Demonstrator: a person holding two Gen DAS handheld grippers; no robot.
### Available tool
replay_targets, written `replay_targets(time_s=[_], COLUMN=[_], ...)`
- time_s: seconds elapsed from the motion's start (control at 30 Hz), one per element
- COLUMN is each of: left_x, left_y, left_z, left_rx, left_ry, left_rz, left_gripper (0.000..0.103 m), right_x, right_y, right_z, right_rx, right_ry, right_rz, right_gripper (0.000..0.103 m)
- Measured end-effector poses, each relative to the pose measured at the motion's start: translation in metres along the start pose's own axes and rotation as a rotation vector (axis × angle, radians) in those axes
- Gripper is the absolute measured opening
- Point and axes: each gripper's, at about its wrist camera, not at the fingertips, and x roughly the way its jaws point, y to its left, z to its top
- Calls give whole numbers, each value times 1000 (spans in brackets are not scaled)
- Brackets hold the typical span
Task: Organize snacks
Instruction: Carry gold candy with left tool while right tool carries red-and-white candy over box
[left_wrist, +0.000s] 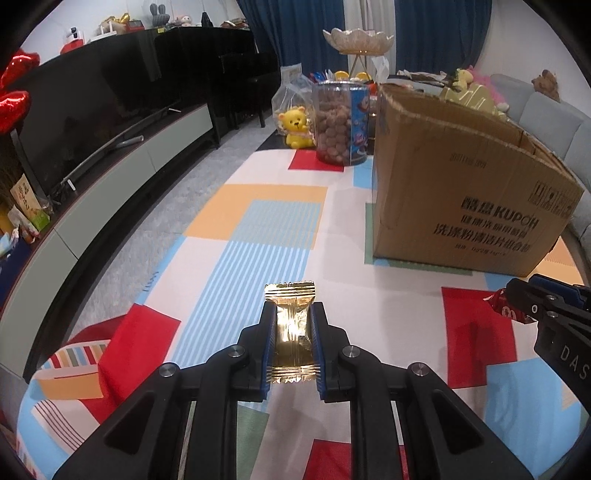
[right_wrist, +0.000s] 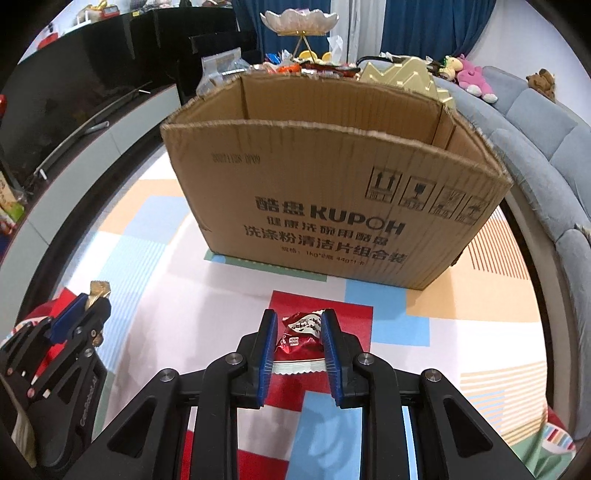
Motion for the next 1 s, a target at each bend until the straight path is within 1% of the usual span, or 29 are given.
replay_targets(time_s=[0.4,0.77,1.0], left_x=[-26,-51,-65], left_y=[0,-7,-15], left_z=[16,39,54], left_rx=[0,8,17], left_ry=[-34,-87,-103], left_rz=[-7,-13,-26], left_gripper=[19,19,19], right_x=[-23,-54,-70], right_y=[3,-6,-12], right_z=[8,16,24], right_rx=[-3,11,17], right_ry=[-57,-116,-149], right_rz=[10,14,14], right_gripper=[26,26,26])
